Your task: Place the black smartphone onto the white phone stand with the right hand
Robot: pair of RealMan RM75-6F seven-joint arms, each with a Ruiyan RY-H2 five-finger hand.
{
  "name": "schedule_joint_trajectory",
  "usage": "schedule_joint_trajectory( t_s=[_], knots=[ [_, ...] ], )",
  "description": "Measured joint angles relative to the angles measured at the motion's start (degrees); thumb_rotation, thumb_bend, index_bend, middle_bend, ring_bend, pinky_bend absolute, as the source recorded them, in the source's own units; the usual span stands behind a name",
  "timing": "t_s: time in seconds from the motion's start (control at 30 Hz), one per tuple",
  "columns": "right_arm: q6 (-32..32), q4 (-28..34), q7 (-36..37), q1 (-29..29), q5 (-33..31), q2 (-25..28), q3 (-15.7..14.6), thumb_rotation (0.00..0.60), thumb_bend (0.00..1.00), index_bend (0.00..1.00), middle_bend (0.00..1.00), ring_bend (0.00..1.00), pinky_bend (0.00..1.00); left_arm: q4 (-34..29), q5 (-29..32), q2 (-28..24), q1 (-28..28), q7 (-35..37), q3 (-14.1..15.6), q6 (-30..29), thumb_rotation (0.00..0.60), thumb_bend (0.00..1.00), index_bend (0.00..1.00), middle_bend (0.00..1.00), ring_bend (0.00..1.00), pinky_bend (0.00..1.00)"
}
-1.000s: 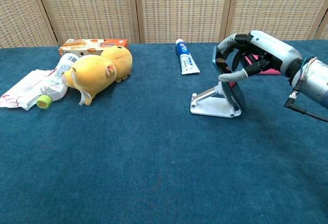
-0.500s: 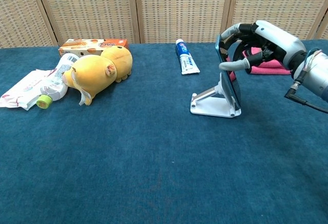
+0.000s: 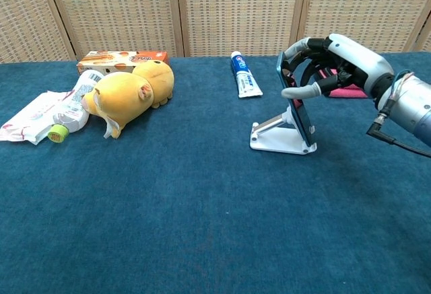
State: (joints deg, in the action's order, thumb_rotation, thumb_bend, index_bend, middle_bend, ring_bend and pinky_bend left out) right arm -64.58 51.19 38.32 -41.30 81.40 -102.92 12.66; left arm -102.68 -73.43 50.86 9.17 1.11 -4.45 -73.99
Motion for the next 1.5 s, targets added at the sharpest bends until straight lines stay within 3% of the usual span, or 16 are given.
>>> schedule_joint_trajectory(
  t_s=[0.2,0.3,0.43,0.53,0.77,0.87,1.07,1.27,1.5],
  knots=[
    [-0.01,-0.14,0.05,0.02,0.46,-0.17,-0.35,0.600,0.40,0.47,0.55,0.49,0.28,-0.13,-0.15,-0.04,-0.07,-0.09,0.08,-0.13,0.600,0.00,0.00,0.00,0.00,0.00],
    [0.35,0.00,0.75,-0.05,1.11,0.28,-0.91,0.600,0.29,0.34,0.39,0.37,0.28,-0.14,-0.15,-0.02,-0.08,-0.14,0.07,-0.19,0.600,0.00,0.00,0.00,0.00,0.00],
    [1.11,0.51,3.06,-0.21,2.30,1.42,-1.96,0.600,0.04,0.08,0.11,0.14,0.22,-0.19,-0.09,-0.02,0.00,-0.26,0.09,-0.05,0.600,0.00,0.00,0.00,0.00,0.00],
    [1.30,1.04,4.81,-0.31,3.23,2.34,-2.59,0.600,0.00,0.03,0.03,0.08,0.19,-0.13,-0.07,-0.01,0.01,-0.26,0.09,-0.01,0.600,0.00,0.00,0.00,0.00,0.00],
    [0.92,1.69,4.81,-0.37,3.61,3.04,-2.73,0.600,0.00,0.01,0.00,0.02,0.14,0.01,-0.28,-0.04,-0.09,0.00,0.17,-0.12,0.600,0.00,0.00,0.00,0.00,0.00],
    [0.73,2.23,4.63,-0.26,3.76,3.50,-2.85,0.600,0.00,0.00,0.00,0.00,0.08,-0.05,-0.36,-0.06,-0.10,0.10,0.17,-0.16,0.600,0.00,0.00,0.00,0.00,0.00],
    [-0.63,6.95,2.93,0.85,4.53,7.79,-3.45,0.600,0.00,0.00,0.00,0.00,0.01,-0.12,-0.56,-0.23,-0.15,0.46,0.16,-0.29,0.600,0.00,0.00,0.00,0.00,0.00],
    [-2.54,15.05,-1.46,3.27,5.38,15.89,-4.63,0.600,0.00,0.00,0.00,0.00,0.00,-0.11,-0.78,0.00,-0.64,-0.14,0.08,-1.83,0.600,0.00,0.00,0.00,0.00,0.00],
    [-7.44,26.82,-14.01,10.87,6.03,29.19,-8.76,0.600,0.00,0.00,0.00,0.00,0.00,0.18,-3.41,1.12,-2.18,-1.54,0.55,-5.86,0.600,0.00,0.00,0.00,0.00,0.00]
  ],
)
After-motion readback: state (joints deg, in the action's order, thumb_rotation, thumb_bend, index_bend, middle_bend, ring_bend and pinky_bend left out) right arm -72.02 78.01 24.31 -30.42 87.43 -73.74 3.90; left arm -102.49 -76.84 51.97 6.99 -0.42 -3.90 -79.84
